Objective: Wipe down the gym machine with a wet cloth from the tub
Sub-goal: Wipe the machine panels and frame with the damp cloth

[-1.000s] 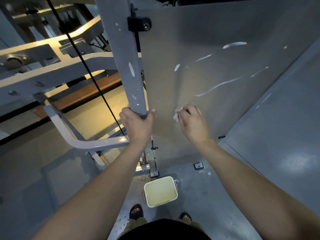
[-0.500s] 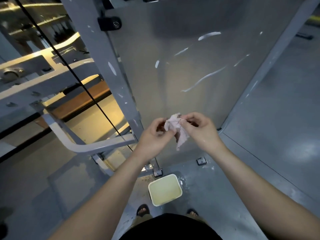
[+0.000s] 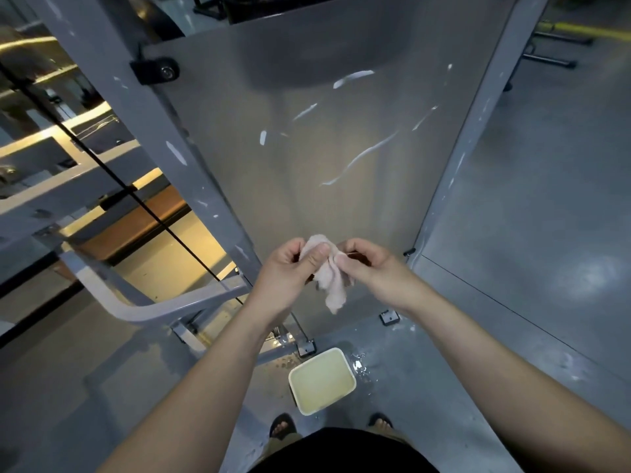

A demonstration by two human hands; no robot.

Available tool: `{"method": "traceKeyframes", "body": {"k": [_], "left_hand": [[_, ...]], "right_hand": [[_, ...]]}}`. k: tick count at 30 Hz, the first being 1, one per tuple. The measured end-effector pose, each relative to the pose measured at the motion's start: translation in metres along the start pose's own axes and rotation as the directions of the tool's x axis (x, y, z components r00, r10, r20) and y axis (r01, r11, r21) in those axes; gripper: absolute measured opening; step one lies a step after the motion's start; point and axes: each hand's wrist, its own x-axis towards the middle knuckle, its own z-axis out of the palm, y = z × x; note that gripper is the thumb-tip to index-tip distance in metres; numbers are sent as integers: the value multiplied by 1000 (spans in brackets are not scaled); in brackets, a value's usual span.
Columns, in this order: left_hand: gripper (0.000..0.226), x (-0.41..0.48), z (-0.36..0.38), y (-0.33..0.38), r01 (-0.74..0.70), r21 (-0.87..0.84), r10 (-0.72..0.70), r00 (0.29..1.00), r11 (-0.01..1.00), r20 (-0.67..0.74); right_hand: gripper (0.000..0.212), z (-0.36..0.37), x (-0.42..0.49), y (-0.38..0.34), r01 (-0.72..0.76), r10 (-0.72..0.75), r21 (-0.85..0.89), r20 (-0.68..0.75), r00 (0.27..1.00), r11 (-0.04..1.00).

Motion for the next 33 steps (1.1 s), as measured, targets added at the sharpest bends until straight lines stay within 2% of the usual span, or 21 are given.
{"method": "traceKeyframes", "body": {"k": [3,6,7,9,10,12,14,16,19,22,24,25,26,27,28,30,31,33], "left_hand": [[64,-6,-10,0,7,91,-3,999,996,-45],[71,-9,-21,-3,79,114,-71,995,990,-66],[72,-9,-22,-4,106,96,-99,993,990,-68],[80,-8,-23,-4,151,-15,-151,986,988,-68],[81,-7,-22,-2,178,-86,-185,979,980,-82],[70,-8,-20,2,213,-178,-235,965,961,-114],[57,-5,-20,2,242,-197,-271,953,950,-135],[54,-2,-21,2,274,-218,-315,931,937,-184],[52,-1,-20,3,302,-190,-340,915,934,-217],[60,-5,-21,3,314,-163,-339,927,935,-159],[76,-6,-28,2,350,-97,-357,932,932,-63],[86,-6,-33,1,366,-65,-365,931,928,19],[99,-6,-37,0,366,-21,-361,926,930,112],[98,-6,-39,0,357,23,-355,916,934,186],[84,-5,-41,0,339,72,-346,907,938,238],[46,-3,-46,0,298,160,-333,900,941,283],[33,-1,-48,-2,279,153,-313,903,948,293],[21,1,-51,-3,301,-16,-280,903,953,325]], "right_hand": [[21,-4,-2,-2,41,-42,-31,-54,998,999],[33,-4,-3,-8,16,-22,-50,-123,992,999],[34,-2,-3,-10,-2,-10,-88,-141,990,996],[21,1,-5,-15,15,-35,-142,-134,990,990],[16,0,-8,-16,42,-53,-141,-72,996,989],[42,-3,-15,-17,110,-92,-162,112,989,981],[62,-2,-19,-15,140,-88,-226,224,971,964],[51,3,-18,-13,187,-130,-300,202,971,936],[12,4,-8,-5,280,-263,-350,98,960,894],[16,3,-3,-11,267,-289,-340,-14,957,901],[23,0,-2,-21,144,-180,-215,-161,970,966],[25,-3,-1,-25,63,-83,-91,-239,967,994],[26,-6,1,-28,-28,39,41,-278,960,999],[29,-10,4,-28,-121,156,144,-266,951,982],[31,-12,7,-28,-200,244,199,-230,942,959],[36,-14,9,-26,-292,332,210,-192,924,933],[38,-15,9,-24,-313,353,208,-200,914,927],[36,-17,9,-22,-328,382,250,-211,900,911]]}}
